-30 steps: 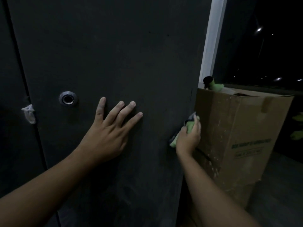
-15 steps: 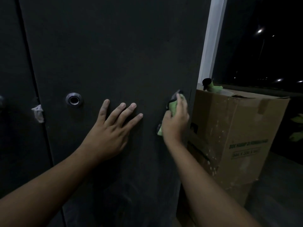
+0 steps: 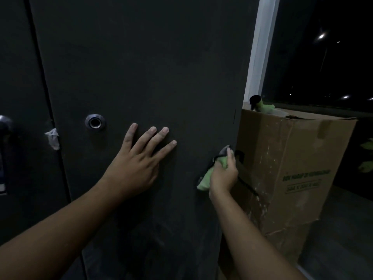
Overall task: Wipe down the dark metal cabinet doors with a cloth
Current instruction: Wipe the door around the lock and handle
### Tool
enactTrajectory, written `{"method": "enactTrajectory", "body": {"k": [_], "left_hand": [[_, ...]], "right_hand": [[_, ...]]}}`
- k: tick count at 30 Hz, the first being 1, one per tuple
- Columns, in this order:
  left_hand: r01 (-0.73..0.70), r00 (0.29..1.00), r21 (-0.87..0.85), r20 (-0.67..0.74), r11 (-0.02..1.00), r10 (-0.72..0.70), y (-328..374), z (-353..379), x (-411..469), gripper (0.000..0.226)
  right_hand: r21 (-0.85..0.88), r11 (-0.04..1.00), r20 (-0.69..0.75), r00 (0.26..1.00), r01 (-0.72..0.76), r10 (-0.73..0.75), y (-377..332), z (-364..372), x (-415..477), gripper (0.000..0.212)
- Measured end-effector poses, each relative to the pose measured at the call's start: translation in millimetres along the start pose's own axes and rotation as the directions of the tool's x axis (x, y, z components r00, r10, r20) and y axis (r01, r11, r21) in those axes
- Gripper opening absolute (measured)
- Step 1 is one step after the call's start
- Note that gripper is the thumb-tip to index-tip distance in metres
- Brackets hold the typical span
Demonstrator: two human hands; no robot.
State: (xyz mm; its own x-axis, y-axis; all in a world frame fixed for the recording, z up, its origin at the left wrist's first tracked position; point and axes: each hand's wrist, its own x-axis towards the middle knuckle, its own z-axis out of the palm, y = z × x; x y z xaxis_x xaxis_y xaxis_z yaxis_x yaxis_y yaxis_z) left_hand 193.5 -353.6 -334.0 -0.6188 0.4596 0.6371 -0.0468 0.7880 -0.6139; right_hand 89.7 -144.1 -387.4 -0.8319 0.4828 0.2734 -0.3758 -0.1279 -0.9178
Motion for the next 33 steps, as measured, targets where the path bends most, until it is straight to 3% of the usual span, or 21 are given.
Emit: {"method": "enactTrajectory", "body": {"k": [3, 5, 6, 8, 10, 12, 16, 17, 18, 19, 22, 23, 24, 26, 29, 30, 33], "left_hand": [[-0.002, 1.0, 0.0, 0.004, 1.0, 0.002, 0, 0, 0, 0.066], [-0.004, 1.0, -0.007, -0.003, 1.0, 0.004, 0, 0, -2, 0.066], [-0.001, 1.0, -0.013, -0.01, 1.0, 0.001, 0, 0, -2, 0.065], [0.013, 0.999, -0.028, -0.03, 1.0, -0.014, 0, 1, -3, 0.066], [0.012, 0.999, -0.043, -0.04, 0.999, -0.014, -1, 0, -5, 0.065], [-0.005, 1.0, -0.052, -0.012, 0.999, 0.005, -2, -2, -7, 0.066], [-0.046, 0.996, -0.057, 0.076, 0.997, 0.05, -12, -8, -17, 0.066], [-0.052, 0.994, -0.055, 0.092, 0.997, 0.057, -15, -9, -21, 0.065], [-0.057, 0.993, -0.052, 0.104, 0.997, 0.062, -18, -10, -26, 0.065], [-0.06, 0.991, -0.049, 0.114, 0.997, 0.065, -20, -11, -31, 0.065], [-0.06, 0.988, -0.036, 0.143, 0.998, 0.064, -25, -14, -47, 0.064], [-0.062, 0.985, -0.029, 0.157, 0.998, 0.066, -27, -16, -53, 0.064], [-0.06, 0.984, -0.019, 0.168, 0.998, 0.063, -28, -19, -57, 0.065], [-0.032, 0.985, 0.014, 0.171, 0.999, 0.029, -33, -26, -64, 0.066], [0.068, 0.986, 0.062, 0.146, 0.996, -0.076, -49, -44, -65, 0.068], [0.1, 0.983, 0.072, 0.145, 0.992, -0.109, -57, -50, -64, 0.069], [0.173, 0.967, 0.04, 0.182, 0.984, -0.177, -85, -68, -64, 0.072]], "right_hand": [[-0.184, 0.954, 0.029, 0.972, 0.235, -0.234, -27, 16, 9, 0.063], [-0.301, 0.836, 0.139, 0.889, 0.458, -0.437, -35, 23, 2, 0.067], [-0.305, 0.758, 0.215, 0.817, 0.577, -0.535, -35, 25, -4, 0.068], [-0.238, 0.541, 0.404, 0.589, 0.806, -0.7, -23, 26, -16, 0.064], [-0.115, 0.322, 0.576, 0.327, 0.94, -0.749, 5, 23, -27, 0.053], [-0.01, 0.159, 0.689, 0.122, 0.987, -0.714, 38, 15, -35, 0.032], [0.1, -0.01, 0.803, -0.087, 0.995, -0.59, 50, -3, -28, 0.033], [0.119, -0.003, 0.798, -0.097, 0.993, -0.594, 43, -5, -22, 0.038], [0.103, 0.046, 0.782, -0.052, 0.994, -0.621, 34, -5, -17, 0.044], [0.042, 0.154, 0.755, 0.07, 0.987, -0.652, 22, -4, -12, 0.051], [-0.211, 0.614, 0.49, 0.626, 0.761, -0.607, -29, 17, -9, 0.073], [-0.249, 0.705, 0.388, 0.735, 0.664, -0.556, -47, 28, -12, 0.073], [-0.26, 0.749, 0.308, 0.788, 0.609, -0.534, -63, 40, -15, 0.07], [-0.251, 0.754, 0.223, 0.795, 0.607, -0.565, -87, 60, -25, 0.066], [-0.237, 0.623, 0.297, 0.666, 0.745, -0.684, -96, 77, -49, 0.068], [-0.201, 0.553, 0.369, 0.585, 0.809, -0.722, -92, 80, -56, 0.069], [-0.058, 0.263, 0.559, 0.25, 0.963, -0.791, -69, 80, -75, 0.062]]}}
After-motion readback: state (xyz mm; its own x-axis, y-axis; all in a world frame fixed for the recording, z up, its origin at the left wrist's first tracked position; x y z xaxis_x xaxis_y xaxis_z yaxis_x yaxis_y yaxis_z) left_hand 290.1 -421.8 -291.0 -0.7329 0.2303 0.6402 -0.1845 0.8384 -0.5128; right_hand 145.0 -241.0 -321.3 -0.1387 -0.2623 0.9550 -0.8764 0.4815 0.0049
